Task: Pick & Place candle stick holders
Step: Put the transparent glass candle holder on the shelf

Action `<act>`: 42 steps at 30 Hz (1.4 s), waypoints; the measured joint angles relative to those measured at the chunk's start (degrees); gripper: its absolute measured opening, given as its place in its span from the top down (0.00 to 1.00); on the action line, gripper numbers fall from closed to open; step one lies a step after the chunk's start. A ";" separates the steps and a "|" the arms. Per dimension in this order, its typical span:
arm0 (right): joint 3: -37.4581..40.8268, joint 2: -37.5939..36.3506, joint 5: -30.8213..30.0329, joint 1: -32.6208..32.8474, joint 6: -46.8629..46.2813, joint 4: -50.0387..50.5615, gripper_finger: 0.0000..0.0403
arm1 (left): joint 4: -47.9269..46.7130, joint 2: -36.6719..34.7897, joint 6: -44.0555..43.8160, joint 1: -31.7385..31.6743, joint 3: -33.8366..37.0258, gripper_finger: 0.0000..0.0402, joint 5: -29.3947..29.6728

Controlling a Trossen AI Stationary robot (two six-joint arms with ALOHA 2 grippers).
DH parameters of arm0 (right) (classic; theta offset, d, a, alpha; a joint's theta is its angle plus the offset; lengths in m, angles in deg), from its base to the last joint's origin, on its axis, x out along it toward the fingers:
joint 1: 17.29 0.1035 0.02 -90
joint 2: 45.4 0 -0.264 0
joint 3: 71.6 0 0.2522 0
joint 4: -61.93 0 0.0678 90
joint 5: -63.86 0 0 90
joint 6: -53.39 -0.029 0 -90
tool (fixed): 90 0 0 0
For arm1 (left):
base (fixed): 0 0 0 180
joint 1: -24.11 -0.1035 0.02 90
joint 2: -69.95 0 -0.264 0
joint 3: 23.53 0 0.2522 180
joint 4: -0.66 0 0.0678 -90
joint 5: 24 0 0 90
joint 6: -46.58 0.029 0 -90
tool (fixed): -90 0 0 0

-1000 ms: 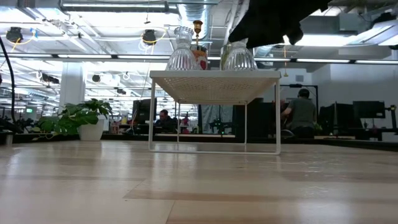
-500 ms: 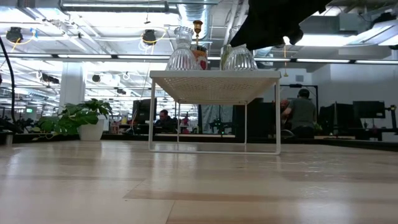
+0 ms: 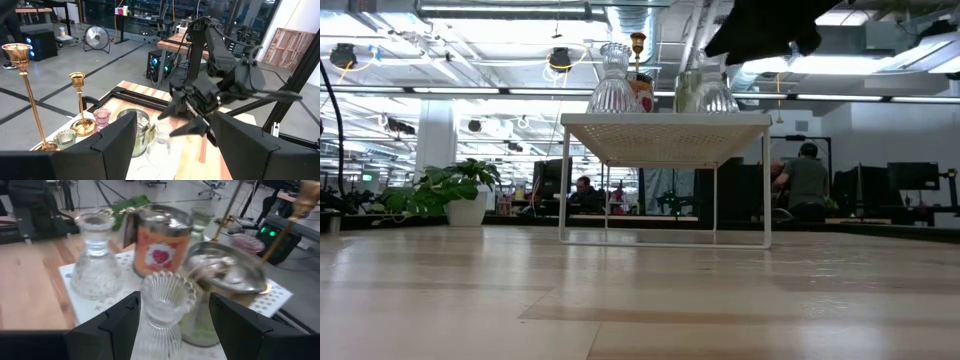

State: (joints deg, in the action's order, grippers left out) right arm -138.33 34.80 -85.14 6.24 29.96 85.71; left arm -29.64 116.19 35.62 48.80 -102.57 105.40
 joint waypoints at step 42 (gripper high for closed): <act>0.13 2.96 -4.84 3.45 -30.21 23.52 0.98 | -5.12 -0.11 -1.53 0.07 0.46 0.57 -0.67</act>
State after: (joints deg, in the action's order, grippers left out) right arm -138.20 37.76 -89.98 9.69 -0.26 109.23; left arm -34.76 116.08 34.09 48.86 -102.11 104.73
